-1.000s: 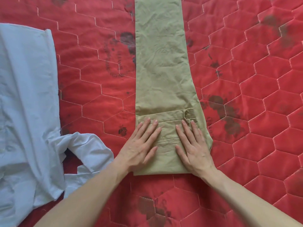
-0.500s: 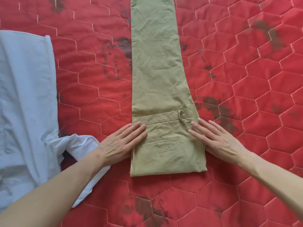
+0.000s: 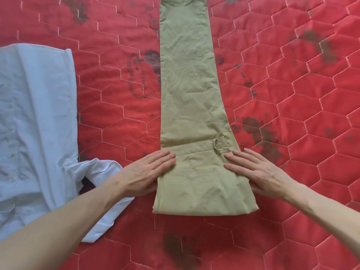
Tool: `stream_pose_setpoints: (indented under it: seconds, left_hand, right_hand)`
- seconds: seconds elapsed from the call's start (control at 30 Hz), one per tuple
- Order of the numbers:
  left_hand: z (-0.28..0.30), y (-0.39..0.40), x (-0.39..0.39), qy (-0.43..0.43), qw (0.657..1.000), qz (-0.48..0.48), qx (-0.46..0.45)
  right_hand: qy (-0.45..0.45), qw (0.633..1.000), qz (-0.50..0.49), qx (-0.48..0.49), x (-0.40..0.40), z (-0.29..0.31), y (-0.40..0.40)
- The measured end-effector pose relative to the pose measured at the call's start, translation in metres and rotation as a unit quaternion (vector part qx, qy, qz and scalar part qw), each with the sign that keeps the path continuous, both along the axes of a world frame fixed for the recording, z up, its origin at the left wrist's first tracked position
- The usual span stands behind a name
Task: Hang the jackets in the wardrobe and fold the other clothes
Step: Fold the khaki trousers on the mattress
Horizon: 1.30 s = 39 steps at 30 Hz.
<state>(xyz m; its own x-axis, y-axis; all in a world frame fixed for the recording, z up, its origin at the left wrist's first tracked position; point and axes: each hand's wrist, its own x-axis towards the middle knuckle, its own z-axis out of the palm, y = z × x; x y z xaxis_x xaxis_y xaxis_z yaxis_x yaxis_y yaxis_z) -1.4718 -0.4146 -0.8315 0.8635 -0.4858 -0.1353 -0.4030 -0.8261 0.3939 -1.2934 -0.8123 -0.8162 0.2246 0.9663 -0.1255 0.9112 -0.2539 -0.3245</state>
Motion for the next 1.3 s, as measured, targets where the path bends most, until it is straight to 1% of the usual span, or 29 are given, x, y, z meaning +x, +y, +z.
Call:
stream_pose_setpoints:
  seconds: [0.07,0.13,0.2,0.23,0.27,0.33,0.37,0.4,0.43,0.47,0.53,0.67,0.73,0.77,0.83,0.93,1.07,1.2,1.27,1.3]
  left_hand:
    - [0.013,-0.007,-0.011,0.013,0.998,0.027,-0.063]
    - [0.03,-0.018,-0.026,0.048,0.987,0.078,-0.134]
    - [0.039,-0.028,-0.041,0.114,0.961,0.17,-0.186]
    - [0.043,-0.035,-0.047,0.156,0.941,0.222,-0.203]
    - [0.046,-0.039,-0.051,0.193,0.924,0.26,-0.203]
    - [0.044,-0.047,-0.06,0.15,0.934,0.261,-0.194]
    - [0.04,-0.052,-0.063,0.135,0.925,0.288,-0.209]
    - [0.039,-0.057,-0.064,0.11,0.916,0.319,-0.216]
    - [0.037,-0.061,-0.064,0.098,0.898,0.366,-0.225]
    - [0.037,-0.066,-0.061,0.092,0.872,0.418,-0.238]
    - [0.036,-0.077,-0.056,0.11,0.821,0.483,-0.283]
    - [0.036,-0.085,-0.042,0.092,0.747,0.545,-0.369]
    - [0.033,-0.086,-0.036,0.099,0.705,0.567,-0.414]
    - [0.033,-0.086,-0.033,0.108,0.695,0.57,-0.424]
    - [0.034,-0.085,-0.027,0.122,0.694,0.576,-0.414]
    - [0.027,-0.083,-0.016,0.131,0.719,0.591,-0.341]
    - [0.013,-0.074,0.001,0.13,0.752,0.584,-0.276]
    - [0.001,-0.074,0.012,0.121,0.752,0.608,-0.224]
    - [0.001,-0.079,0.014,0.122,0.742,0.623,-0.218]
    - [0.004,-0.082,0.015,0.122,0.736,0.634,-0.205]
  right_hand:
    - [0.032,0.999,-0.017,0.032,-0.012,0.01,-0.008]
    - [0.068,0.995,-0.05,0.055,-0.025,0.022,-0.016]
    - [0.115,0.985,-0.099,0.076,-0.038,0.034,-0.021]
    - [0.136,0.978,-0.13,0.088,-0.045,0.038,-0.023]
    - [0.156,0.968,-0.169,0.097,-0.053,0.041,-0.025]
    - [0.211,0.936,-0.262,0.108,-0.067,0.044,-0.024]
    - [0.226,0.92,-0.302,0.11,-0.074,0.045,-0.02]
    - [0.213,0.907,-0.344,0.116,-0.081,0.045,-0.015]
    - [0.202,0.893,-0.383,0.125,-0.086,0.045,-0.008]
    - [0.197,0.874,-0.423,0.134,-0.09,0.045,0.001]
    - [0.226,0.829,-0.488,0.156,-0.097,0.047,0.024]
    - [0.233,0.768,-0.558,0.213,-0.093,0.053,0.063]
    - [0.23,0.747,-0.584,0.219,-0.082,0.054,0.079]
    - [0.227,0.737,-0.598,0.217,-0.076,0.053,0.086]
    - [0.214,0.729,-0.612,0.218,-0.065,0.046,0.095]
    - [0.188,0.731,-0.621,0.21,-0.052,0.031,0.105]
    - [0.167,0.739,-0.628,0.18,-0.031,0.008,0.111]
    - [0.168,0.752,-0.624,0.131,-0.014,-0.01,0.116]
    - [0.139,0.744,-0.649,0.082,-0.012,-0.016,0.118]
    - [0.111,0.738,-0.663,0.062,-0.013,-0.016,0.119]
